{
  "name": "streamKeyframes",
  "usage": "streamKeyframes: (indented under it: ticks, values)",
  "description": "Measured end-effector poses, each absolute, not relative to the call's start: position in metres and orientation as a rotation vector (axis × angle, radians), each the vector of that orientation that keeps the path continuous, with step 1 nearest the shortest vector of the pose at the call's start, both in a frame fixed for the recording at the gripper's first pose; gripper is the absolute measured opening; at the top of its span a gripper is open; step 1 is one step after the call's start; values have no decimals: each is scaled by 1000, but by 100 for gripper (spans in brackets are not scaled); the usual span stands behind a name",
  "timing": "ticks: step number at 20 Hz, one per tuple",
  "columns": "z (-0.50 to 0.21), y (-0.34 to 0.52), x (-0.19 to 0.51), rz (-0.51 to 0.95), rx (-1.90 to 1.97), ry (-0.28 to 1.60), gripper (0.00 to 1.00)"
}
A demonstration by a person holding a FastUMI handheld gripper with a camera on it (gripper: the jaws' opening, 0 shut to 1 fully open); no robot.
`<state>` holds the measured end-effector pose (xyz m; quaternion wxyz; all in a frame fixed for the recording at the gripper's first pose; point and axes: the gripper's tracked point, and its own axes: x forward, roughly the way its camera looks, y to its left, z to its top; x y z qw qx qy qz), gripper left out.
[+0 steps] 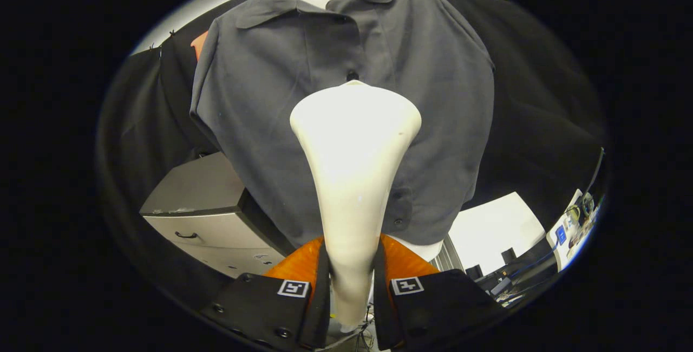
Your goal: Iron the clothes twice with a garment steamer, once on the left side and once on the right side.
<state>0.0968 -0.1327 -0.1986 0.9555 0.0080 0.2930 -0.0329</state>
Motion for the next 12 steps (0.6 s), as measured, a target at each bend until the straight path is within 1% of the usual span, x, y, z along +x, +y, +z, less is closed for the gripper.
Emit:
streamKeyframes:
  ticks: [7, 12]
  values:
    - [-122, -181, 122, -133, -1, 466, 41]
    - [-83, -208, 137, -166, -14, 390, 41]
